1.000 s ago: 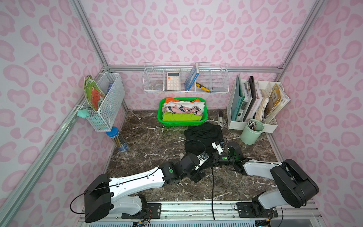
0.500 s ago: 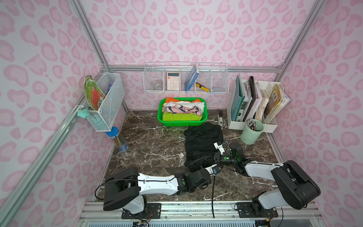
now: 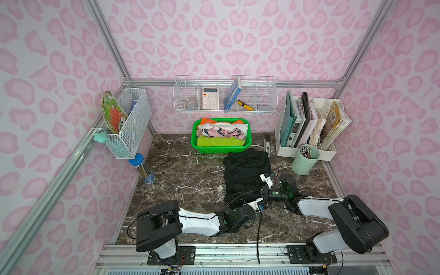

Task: Roll up the shorts
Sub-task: Roll the shorts at the center of the board.

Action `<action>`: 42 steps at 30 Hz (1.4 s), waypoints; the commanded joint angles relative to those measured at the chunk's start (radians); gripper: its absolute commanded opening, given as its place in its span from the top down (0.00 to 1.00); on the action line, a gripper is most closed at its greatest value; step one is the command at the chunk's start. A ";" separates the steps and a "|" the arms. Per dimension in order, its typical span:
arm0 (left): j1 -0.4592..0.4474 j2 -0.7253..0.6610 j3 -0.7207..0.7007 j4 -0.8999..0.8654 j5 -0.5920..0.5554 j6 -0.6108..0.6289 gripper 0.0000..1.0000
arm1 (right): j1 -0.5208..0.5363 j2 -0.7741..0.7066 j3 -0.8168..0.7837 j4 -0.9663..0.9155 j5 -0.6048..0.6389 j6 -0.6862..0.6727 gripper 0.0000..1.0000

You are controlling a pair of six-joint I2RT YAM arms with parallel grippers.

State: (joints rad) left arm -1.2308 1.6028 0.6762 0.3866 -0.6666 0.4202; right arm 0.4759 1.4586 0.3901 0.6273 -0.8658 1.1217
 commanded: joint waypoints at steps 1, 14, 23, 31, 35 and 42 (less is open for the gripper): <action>0.016 -0.002 -0.013 0.037 -0.012 -0.021 0.07 | -0.001 -0.004 -0.005 0.036 -0.019 -0.001 1.00; 0.041 0.039 -0.033 0.054 -0.016 -0.093 0.39 | -0.008 0.012 -0.043 0.143 -0.043 0.059 1.00; 0.055 0.038 -0.019 0.004 -0.008 -0.123 0.66 | -0.013 0.026 -0.052 0.160 -0.052 0.065 1.00; 0.057 0.018 0.008 -0.103 0.013 -0.184 1.00 | -0.025 0.020 -0.068 0.168 -0.023 0.076 0.76; 0.058 0.007 0.013 -0.139 0.033 -0.206 1.00 | -0.045 -0.003 -0.078 0.153 -0.012 0.074 0.49; 0.062 -0.025 0.032 -0.238 0.093 -0.235 1.00 | -0.097 -0.108 -0.076 -0.032 0.010 -0.023 0.17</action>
State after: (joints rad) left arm -1.1717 1.5936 0.6952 0.2169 -0.5995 0.2123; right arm 0.3954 1.3869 0.3115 0.7013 -0.8734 1.1690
